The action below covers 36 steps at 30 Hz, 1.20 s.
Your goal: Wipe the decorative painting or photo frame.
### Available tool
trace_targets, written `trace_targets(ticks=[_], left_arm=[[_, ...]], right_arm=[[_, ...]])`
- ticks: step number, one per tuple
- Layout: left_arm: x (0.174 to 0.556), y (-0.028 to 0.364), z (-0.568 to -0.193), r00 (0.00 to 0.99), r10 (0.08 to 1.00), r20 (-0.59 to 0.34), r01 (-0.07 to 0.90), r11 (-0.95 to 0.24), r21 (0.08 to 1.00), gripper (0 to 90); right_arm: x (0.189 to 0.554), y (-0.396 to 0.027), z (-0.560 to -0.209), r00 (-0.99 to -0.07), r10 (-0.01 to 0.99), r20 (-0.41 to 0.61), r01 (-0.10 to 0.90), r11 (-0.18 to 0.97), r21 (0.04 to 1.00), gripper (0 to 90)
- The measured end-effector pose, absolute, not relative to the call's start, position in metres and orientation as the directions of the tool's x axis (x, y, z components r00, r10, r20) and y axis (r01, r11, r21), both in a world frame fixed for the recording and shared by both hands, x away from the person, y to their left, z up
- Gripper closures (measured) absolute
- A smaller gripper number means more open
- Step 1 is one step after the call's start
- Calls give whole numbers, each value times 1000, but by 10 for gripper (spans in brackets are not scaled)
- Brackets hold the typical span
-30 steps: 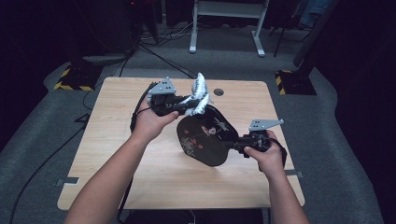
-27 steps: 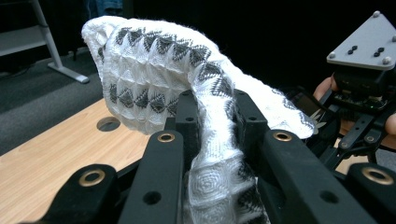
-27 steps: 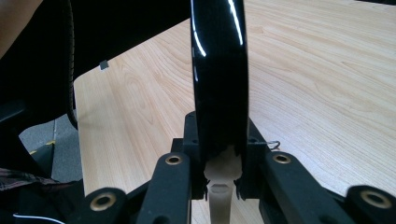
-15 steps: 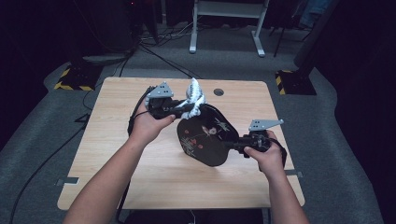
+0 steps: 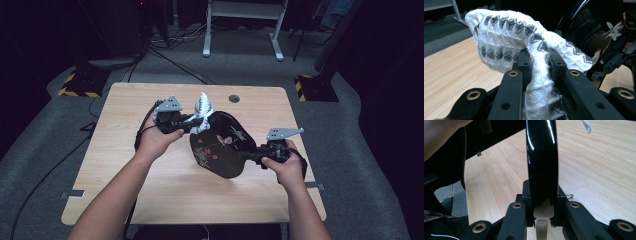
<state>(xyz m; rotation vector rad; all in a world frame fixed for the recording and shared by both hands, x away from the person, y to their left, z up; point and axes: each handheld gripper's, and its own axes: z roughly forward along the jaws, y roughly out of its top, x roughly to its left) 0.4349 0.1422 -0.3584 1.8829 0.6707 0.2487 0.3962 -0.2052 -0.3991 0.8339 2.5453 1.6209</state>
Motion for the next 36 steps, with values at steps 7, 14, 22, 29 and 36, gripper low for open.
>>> trace_targets(ticks=[7,14,22,29,36], left_arm=[[431,150,-369,811,564,-156,348,-251,903,764],[429,156,-377,802,574,-167,360,-241,901,764],[427,161,-387,789,594,-158,365,-246,898,764],[425,166,-397,772,612,-172,388,-239,890,764],[424,171,-407,758,625,-188,411,-233,882,763]], right_arm=[[396,-204,-399,-859,438,264,424,320,847,788],[396,-202,-399,-860,440,258,420,324,848,788],[396,-202,-399,-859,440,262,423,320,848,789],[396,-202,-399,-859,441,261,423,321,848,789],[396,-202,-399,-859,441,261,423,321,847,789]])
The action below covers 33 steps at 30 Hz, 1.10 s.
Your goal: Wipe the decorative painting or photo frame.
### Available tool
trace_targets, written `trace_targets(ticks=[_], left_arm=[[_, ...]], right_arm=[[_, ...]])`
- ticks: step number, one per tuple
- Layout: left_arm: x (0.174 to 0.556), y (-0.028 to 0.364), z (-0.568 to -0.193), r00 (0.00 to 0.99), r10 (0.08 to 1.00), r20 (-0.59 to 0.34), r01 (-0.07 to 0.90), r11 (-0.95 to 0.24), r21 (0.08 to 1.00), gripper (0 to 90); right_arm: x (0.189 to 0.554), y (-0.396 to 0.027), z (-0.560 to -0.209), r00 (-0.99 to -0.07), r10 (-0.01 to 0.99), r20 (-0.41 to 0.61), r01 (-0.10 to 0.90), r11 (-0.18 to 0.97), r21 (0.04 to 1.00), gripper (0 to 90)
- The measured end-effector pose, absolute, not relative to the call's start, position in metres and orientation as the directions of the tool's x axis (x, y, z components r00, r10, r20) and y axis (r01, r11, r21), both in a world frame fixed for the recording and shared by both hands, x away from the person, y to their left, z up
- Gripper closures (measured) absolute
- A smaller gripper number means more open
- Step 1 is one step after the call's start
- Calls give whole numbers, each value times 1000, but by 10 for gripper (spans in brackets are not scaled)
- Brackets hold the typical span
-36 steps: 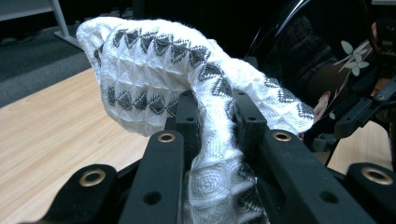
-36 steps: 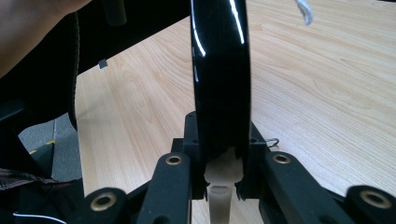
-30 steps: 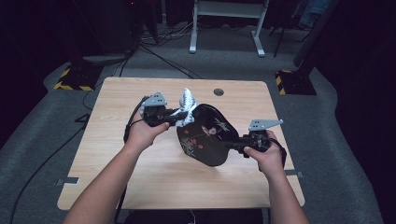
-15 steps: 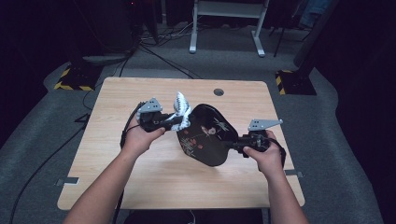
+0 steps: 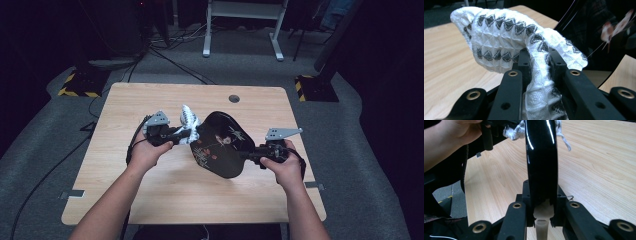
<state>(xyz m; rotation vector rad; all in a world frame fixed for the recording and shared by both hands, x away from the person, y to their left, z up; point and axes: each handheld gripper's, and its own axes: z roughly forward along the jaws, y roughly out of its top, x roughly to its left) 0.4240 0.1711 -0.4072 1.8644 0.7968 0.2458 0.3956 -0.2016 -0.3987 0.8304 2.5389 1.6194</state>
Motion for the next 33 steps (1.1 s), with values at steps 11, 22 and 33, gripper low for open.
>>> trace_targets(ticks=[11,22,33], left_arm=[[423,176,-425,738,640,-214,456,-241,857,763],[421,178,-442,725,646,-239,502,-259,825,763],[419,174,-457,721,645,-253,534,-283,797,762]], right_arm=[[396,-201,-399,-859,440,263,424,322,846,789],[396,-201,-399,-865,433,255,415,331,847,788],[397,-203,-400,-867,426,260,416,328,848,788]])
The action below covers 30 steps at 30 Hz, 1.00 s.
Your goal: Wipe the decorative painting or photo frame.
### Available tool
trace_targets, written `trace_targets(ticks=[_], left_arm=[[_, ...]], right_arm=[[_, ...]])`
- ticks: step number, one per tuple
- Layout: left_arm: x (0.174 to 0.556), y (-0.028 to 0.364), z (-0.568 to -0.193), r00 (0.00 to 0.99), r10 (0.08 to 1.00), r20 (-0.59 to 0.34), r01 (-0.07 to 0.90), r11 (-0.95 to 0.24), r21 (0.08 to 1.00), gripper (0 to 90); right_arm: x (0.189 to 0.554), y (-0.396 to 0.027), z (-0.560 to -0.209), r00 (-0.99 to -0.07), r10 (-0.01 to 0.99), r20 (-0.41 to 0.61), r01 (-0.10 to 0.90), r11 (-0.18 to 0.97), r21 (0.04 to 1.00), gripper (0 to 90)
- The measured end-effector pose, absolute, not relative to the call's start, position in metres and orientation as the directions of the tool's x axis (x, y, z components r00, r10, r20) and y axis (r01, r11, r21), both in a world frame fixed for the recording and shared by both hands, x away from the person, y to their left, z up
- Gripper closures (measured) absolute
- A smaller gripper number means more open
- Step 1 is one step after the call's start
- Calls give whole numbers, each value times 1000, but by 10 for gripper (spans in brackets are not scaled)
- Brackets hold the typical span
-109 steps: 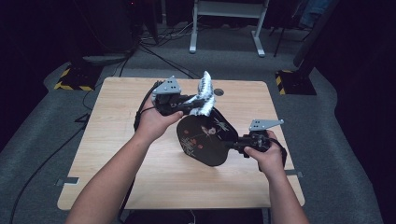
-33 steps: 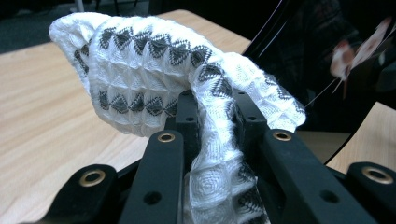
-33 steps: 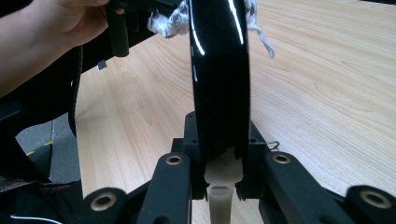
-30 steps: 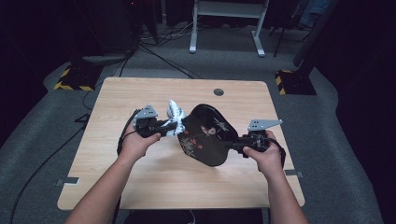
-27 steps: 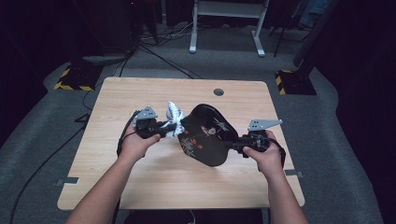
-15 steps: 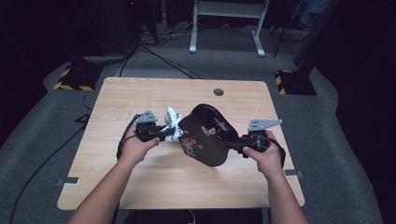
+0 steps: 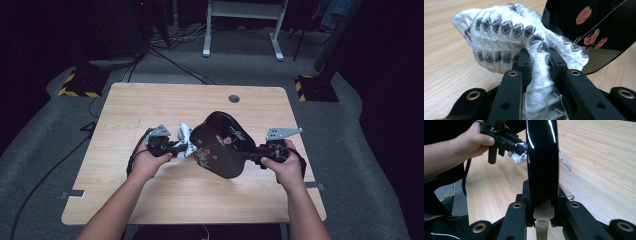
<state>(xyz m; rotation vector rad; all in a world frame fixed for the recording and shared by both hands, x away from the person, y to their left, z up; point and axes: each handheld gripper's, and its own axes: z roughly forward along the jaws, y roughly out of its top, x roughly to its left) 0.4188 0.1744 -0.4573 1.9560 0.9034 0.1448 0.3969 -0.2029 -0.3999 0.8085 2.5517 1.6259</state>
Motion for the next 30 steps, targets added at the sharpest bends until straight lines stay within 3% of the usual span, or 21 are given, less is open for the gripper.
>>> trace_targets(ticks=[30], left_arm=[[403,153,-486,732,646,-219,565,-396,724,756]], right_arm=[[397,-202,-401,-863,435,257,416,323,850,790]])
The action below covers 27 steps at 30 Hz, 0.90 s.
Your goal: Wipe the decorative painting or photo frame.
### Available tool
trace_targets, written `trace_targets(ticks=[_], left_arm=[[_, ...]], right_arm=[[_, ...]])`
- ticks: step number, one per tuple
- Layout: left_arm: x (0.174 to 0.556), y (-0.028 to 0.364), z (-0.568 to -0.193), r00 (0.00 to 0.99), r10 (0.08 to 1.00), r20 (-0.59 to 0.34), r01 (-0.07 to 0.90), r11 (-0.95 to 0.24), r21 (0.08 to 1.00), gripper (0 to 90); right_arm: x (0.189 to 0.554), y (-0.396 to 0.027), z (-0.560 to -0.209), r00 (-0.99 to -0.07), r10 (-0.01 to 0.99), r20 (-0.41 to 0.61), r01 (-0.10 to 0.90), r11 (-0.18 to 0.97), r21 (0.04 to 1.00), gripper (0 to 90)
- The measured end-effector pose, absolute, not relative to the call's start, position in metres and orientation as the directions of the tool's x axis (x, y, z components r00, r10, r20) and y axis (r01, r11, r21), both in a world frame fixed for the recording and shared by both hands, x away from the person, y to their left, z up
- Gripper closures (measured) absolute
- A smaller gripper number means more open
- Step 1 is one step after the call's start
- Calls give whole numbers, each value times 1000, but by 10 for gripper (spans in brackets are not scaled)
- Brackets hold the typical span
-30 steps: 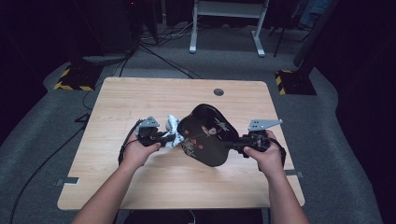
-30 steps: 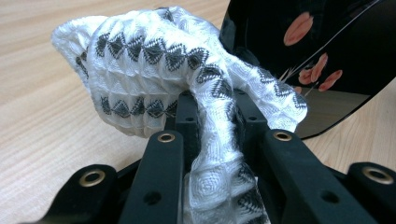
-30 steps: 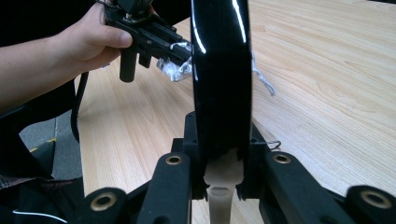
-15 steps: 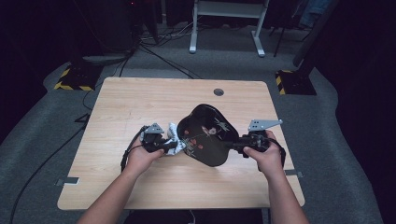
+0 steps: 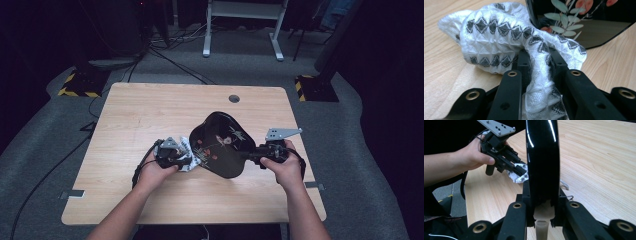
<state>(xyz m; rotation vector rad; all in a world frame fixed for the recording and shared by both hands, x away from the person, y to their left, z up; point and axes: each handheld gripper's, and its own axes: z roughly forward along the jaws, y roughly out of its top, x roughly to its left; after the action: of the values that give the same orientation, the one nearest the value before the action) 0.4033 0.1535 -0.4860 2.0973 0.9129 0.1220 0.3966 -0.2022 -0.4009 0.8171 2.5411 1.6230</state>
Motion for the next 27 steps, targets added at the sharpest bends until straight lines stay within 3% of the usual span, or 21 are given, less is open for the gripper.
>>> trace_targets(ticks=[16,27], left_arm=[[397,138,-490,761,632,-146,541,-494,681,747],[388,169,-466,722,675,-155,524,-386,759,754]], right_arm=[[397,-204,-400,-860,447,245,411,324,852,791],[398,-205,-401,-865,435,249,409,324,853,790]])
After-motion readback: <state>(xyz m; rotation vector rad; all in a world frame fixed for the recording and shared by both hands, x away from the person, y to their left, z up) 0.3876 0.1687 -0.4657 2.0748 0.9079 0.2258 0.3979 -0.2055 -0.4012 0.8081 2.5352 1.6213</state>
